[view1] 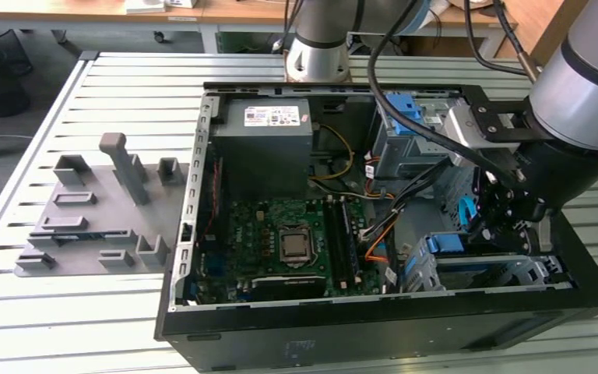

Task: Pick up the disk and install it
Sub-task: 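Insert the second disk wire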

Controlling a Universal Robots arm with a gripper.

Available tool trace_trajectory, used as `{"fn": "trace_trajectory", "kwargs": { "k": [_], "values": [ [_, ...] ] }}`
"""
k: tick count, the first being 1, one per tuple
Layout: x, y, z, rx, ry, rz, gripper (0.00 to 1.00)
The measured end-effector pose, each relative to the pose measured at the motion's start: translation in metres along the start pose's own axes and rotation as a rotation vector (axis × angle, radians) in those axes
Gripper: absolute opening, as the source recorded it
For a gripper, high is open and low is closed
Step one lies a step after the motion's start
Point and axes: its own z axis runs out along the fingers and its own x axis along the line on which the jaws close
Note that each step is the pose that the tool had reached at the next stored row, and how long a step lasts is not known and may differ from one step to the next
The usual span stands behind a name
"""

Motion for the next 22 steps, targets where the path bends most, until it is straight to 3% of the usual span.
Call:
{"fn": "trace_trajectory", "kwargs": {
  "k": [14,16,17,22],
  "values": [
    [0.0001,0.0,0.0014,-0.0001,-0.0002,0.0,0.16],
    [0.0001,0.0,0.0018,0.0,-0.0008,0.0,0.17],
    [0.0001,0.0,0.0017,0.0,-0.0006,0.0,0.24],
    [0.0,0.0,0.0003,-0.0001,-0.001,0.0,0.24]
  ]
}}
